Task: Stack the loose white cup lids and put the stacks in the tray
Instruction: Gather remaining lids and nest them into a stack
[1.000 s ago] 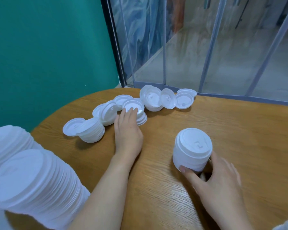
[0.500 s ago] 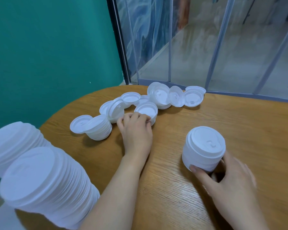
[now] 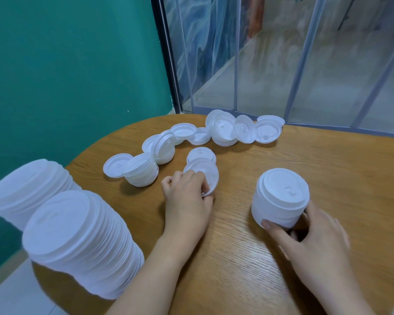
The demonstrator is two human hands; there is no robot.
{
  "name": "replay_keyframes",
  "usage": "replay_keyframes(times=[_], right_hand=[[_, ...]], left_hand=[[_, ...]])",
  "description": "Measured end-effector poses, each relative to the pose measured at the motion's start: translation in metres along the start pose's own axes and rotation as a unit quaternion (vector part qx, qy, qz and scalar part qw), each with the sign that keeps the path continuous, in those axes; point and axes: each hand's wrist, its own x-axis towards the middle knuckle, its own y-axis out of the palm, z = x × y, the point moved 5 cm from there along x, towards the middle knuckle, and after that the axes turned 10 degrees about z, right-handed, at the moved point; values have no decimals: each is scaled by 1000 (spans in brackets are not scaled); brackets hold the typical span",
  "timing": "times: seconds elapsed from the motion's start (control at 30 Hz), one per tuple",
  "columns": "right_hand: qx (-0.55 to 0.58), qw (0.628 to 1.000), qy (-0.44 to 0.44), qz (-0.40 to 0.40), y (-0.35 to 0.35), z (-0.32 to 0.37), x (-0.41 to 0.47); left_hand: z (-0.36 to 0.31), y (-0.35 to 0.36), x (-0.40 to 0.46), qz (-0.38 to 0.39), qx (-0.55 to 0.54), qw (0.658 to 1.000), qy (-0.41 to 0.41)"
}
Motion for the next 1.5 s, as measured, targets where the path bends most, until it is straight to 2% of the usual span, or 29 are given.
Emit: replay_keyframes(times=[0.2,0.33,0.53,0.87,1.1,1.2,1.3,1.5], right_hand=[[-11,1000,12,1,2,-2,2],[-4,1000,21,-3,1,-2,0],[4,1000,11,-8,1,1,-1],[-7,1000,0,-8,1,1,1],[0,1000,-2,-12,-2,5,-2],[-9,1000,-4,-11,-2,4,-1],[-14,1000,-6,-10,-1,2,0],[-5,1000,2,-6,-1,1,0]], left_hand=[[-12,2,-2,28,-48,998,-3],[-14,0,-2,19,-103,994,-12],[-5,-1,-1,19,-275,958,-83],[-3,5,1,87,-393,907,-125],[-7,-8,3,1,-440,891,-112],[-9,-8,2,3,-460,879,-122],[-5,-4,1,4,-433,890,-141],[4,7,0,51,-285,943,-163]])
